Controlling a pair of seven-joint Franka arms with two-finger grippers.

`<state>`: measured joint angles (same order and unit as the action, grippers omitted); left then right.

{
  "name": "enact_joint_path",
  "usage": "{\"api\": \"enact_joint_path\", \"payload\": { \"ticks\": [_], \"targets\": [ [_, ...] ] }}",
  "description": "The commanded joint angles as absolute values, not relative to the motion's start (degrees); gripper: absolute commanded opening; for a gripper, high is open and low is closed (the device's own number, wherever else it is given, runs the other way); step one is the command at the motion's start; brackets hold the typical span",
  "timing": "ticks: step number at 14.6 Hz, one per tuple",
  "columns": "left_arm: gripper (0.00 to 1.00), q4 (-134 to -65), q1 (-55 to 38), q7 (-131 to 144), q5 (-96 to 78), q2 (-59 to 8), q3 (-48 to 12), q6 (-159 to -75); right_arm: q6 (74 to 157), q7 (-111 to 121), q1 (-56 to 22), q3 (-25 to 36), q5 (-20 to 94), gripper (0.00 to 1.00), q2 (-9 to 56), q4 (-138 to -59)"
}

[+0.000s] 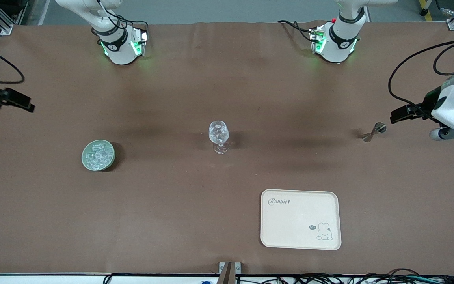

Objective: Pour wine and add ice with both arms
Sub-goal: 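Reach the right gripper down over the green ice bowl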

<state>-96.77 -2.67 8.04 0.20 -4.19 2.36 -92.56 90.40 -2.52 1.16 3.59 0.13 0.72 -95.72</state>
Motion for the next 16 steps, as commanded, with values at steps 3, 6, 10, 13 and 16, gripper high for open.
{"api": "enact_joint_path", "payload": {
  "ticks": [3, 6, 10, 13, 16],
  "targets": [
    [1.0, -96.3, -2.1, 10.7, -0.4, -8.2, 4.5, -91.1, 102.5, -3.2, 0.1, 3.6, 0.8, 1.0, 2.7, -107.0],
    [1.0, -96.6, 1.0, 12.3, -0.9, -9.6, 4.3, -91.1, 107.7, -3.5, -0.4, 3.6, 0.8, 1.0, 8.2, -107.2],
    [1.0, -98.0, 8.7, 16.2, -10.4, -10.9, 4.3, -91.1, 122.4, -3.6, -1.1, 3.6, 1.1, 1.0, 12.5, -114.1],
    [1.0, -99.4, 14.3, 16.7, -15.6, -12.2, 4.3, -91.1, 129.9, -3.6, -1.3, 3.6, 1.1, 1.0, 15.5, -117.3],
    [1.0, -100.8, 20.6, 16.6, -22.9, -15.2, 4.3, -91.0, 132.3, -3.6, -1.4, 3.6, 1.1, 1.0, 17.1, -118.6]
  ]
}}
